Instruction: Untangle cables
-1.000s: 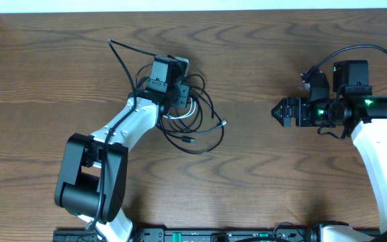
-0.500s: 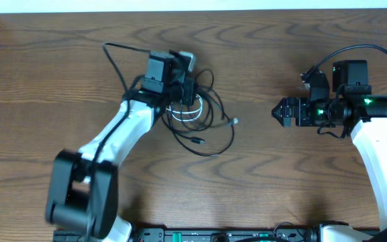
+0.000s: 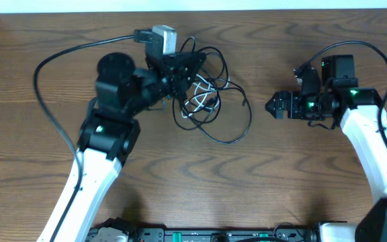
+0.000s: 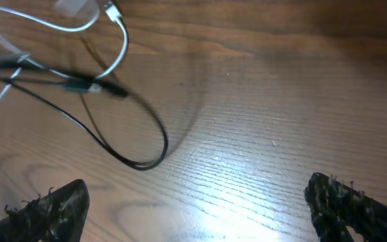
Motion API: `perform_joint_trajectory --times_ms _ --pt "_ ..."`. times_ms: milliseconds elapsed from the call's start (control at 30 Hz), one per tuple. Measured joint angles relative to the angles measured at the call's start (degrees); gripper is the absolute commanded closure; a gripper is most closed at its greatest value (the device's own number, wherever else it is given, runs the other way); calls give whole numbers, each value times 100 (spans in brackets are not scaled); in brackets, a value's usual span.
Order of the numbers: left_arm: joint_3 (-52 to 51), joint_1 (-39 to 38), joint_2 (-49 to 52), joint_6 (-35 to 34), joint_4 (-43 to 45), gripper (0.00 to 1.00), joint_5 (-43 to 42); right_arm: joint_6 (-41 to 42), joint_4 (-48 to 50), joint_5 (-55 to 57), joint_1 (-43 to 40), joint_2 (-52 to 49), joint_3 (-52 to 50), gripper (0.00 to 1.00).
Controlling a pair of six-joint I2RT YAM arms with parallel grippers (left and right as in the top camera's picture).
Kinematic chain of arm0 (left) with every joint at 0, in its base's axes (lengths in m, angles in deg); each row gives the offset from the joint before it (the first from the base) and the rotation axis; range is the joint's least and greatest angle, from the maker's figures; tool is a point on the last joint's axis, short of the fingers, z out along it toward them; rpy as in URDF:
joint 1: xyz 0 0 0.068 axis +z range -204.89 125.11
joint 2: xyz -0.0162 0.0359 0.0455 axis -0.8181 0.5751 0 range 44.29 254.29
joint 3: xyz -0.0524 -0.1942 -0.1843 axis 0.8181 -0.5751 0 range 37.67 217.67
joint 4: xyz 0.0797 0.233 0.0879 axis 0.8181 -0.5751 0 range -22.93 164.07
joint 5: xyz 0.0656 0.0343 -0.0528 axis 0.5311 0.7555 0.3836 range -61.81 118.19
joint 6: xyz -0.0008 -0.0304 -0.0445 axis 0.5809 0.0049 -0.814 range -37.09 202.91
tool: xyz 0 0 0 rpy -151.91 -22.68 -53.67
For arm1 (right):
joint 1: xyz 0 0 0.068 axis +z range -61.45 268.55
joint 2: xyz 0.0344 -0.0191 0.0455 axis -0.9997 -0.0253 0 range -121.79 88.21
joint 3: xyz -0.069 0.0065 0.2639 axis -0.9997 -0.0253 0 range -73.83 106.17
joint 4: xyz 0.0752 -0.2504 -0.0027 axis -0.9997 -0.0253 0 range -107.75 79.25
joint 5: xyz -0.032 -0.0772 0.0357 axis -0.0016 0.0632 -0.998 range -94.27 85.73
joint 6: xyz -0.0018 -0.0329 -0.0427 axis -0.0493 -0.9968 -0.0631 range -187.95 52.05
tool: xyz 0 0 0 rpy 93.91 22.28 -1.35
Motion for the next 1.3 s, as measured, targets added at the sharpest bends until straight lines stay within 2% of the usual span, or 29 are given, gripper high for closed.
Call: perform_joint_trajectory --times_ms 167,367,533,767,833,933,1033,1200,1267,1300 --pt "0 0 -413 -166 -87 92 -160 166 378 -258 166 -420 0 1" --pt "0 0 -437 -289 -216 92 -378 321 1019 -866 313 -625 0 1" --pt "0 0 -435 -358 -229 92 -476 76 1355 -1473 608 -623 0 1" --pt "0 2 -435 -485 -227 92 -511 -68 1746 -1639 1043 -623 0 1" --pt "0 0 -435 -505 -225 92 -542 -55 1849 -1615 1117 -623 0 6" --pt "0 2 -435 -564 -225 92 -619 -44 1899 -1585 1193 -623 0 9" --pt "0 2 -435 -595 -190 92 -686 -57 1923 -1558 1213 -623 0 29" --pt "0 2 -435 -763 -63 92 -807 -31 2122 -1504 1217 -623 0 26" --pt "0 2 -435 -852 52 92 -909 -28 2249 -1495 1263 -623 0 30" --pt "0 2 -435 -890 103 92 -944 -26 2299 -1491 1296 -623 0 36"
